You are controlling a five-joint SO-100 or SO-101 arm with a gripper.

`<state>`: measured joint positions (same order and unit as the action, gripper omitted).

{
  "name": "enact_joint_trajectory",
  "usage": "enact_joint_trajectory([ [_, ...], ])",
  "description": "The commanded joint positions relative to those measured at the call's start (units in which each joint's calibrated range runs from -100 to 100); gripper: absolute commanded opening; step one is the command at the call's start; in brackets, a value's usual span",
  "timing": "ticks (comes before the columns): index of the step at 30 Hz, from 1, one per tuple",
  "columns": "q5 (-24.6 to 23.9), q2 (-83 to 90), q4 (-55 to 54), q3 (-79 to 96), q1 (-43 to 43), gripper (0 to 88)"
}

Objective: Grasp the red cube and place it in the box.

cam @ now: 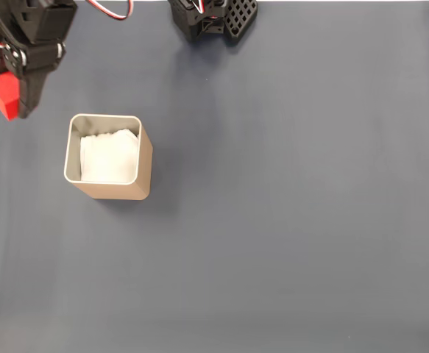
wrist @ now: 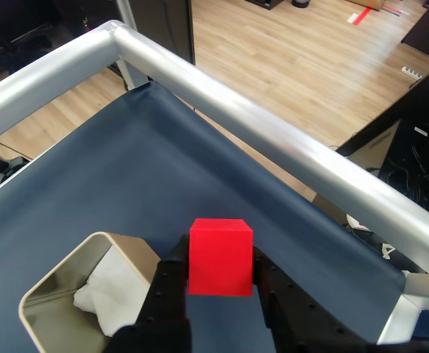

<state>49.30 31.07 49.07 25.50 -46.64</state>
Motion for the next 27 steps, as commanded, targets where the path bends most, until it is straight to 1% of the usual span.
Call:
enact_joint_trajectory([
  [1, 0.44, 3.76, 0.79, -3.62, 2.87, 0.2],
  [13, 1.37, 9.21, 2.35, 0.02, 10.18, 0.3],
  [27, 2.15, 17.35, 3.33, 7.50, 15.50, 0.8],
])
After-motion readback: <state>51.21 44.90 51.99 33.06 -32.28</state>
